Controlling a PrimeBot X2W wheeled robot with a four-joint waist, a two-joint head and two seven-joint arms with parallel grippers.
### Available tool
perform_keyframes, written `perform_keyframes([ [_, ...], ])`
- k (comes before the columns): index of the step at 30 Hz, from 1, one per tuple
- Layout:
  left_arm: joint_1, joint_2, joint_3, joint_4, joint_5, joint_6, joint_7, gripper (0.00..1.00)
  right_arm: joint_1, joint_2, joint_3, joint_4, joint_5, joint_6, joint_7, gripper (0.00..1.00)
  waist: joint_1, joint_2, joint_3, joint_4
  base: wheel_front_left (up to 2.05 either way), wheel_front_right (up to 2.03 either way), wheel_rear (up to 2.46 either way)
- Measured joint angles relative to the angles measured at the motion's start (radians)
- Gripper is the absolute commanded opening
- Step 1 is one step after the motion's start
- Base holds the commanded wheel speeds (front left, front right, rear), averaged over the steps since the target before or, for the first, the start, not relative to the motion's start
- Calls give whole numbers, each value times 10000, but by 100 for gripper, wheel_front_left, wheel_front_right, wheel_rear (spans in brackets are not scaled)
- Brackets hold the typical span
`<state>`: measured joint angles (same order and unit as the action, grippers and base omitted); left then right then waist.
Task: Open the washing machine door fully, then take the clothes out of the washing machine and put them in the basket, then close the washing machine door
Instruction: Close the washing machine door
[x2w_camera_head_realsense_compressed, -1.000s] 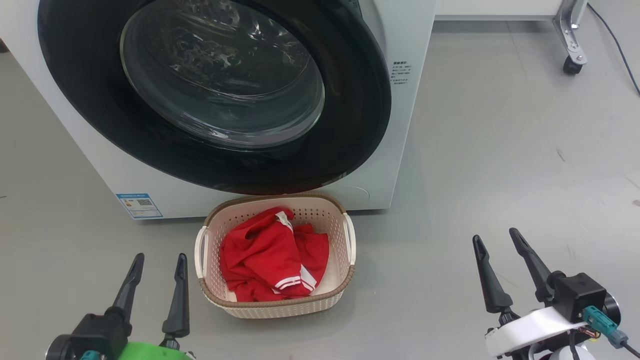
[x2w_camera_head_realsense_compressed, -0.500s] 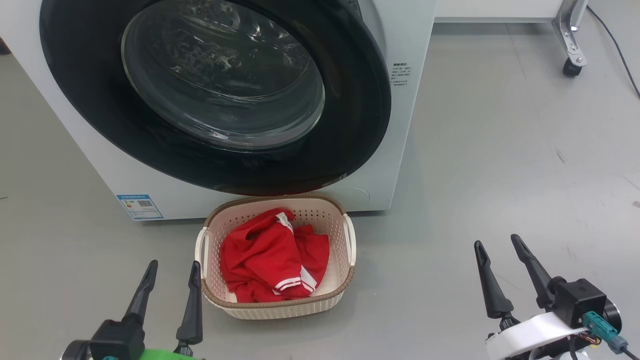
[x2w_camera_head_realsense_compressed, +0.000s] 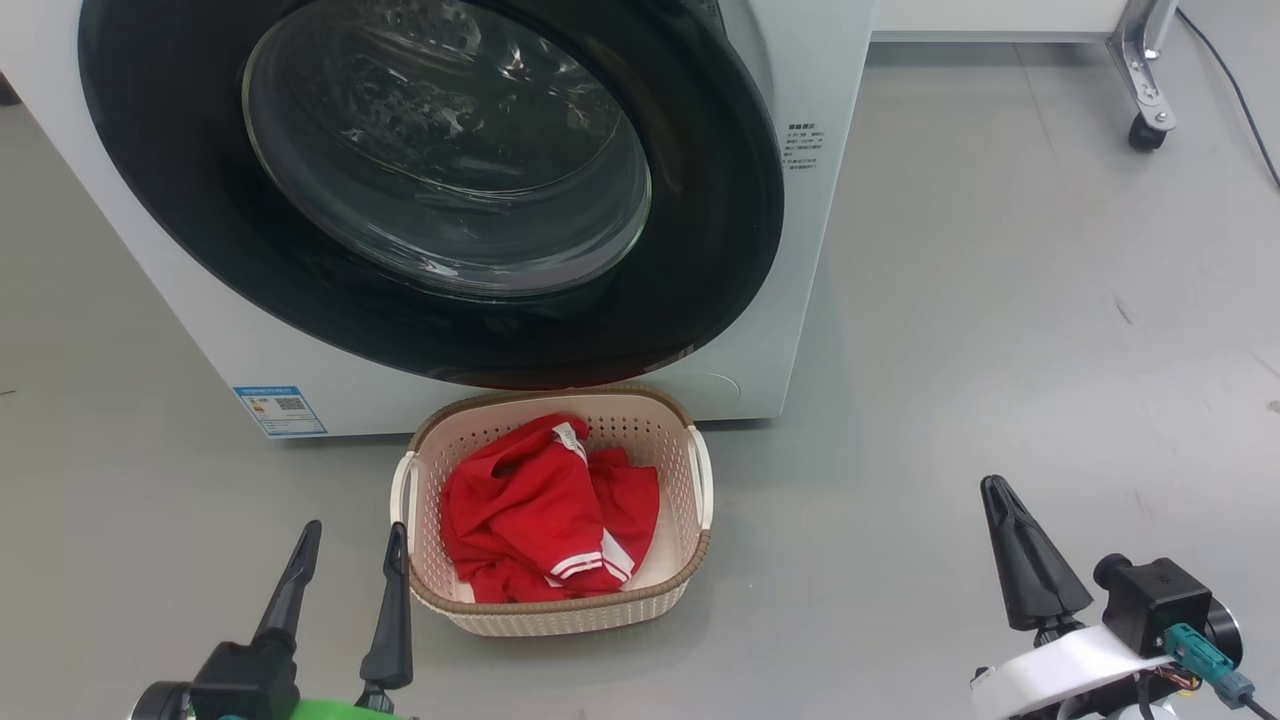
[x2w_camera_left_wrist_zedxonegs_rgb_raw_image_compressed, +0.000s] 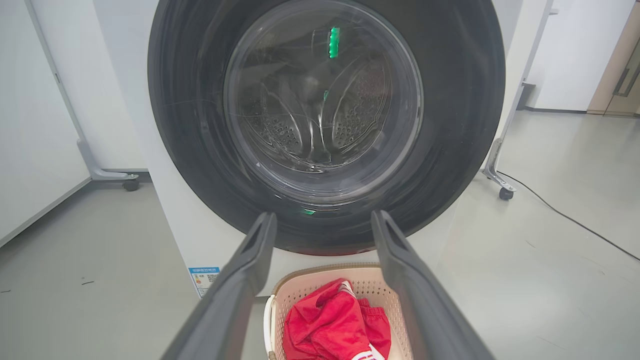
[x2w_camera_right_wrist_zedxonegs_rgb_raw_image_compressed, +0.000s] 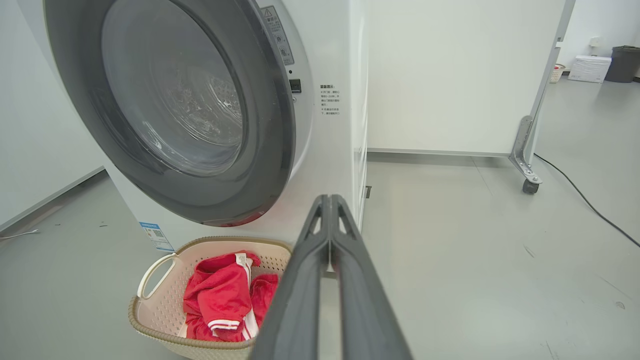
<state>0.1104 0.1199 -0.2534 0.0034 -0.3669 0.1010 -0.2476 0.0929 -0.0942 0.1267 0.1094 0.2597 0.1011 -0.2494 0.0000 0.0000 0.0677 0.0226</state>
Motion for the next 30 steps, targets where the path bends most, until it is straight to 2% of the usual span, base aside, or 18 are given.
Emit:
perform_keyframes([
  [13,-1,-84,-46,-13,322,81,0,100,1,-61,-77,-23,0,2,0,0,0,0,135,146,0,0,0],
  [24,-54,-161,-267,-79,525,82,-2,100,-70,-552,-169,-81,-2,33,0,0,0,0,503,571,0,0,0],
  [30,-267,-240,-407,-198,771,82,-4,100,-827,-773,23,-288,-71,111,6,0,0,0,857,855,0,0,0],
])
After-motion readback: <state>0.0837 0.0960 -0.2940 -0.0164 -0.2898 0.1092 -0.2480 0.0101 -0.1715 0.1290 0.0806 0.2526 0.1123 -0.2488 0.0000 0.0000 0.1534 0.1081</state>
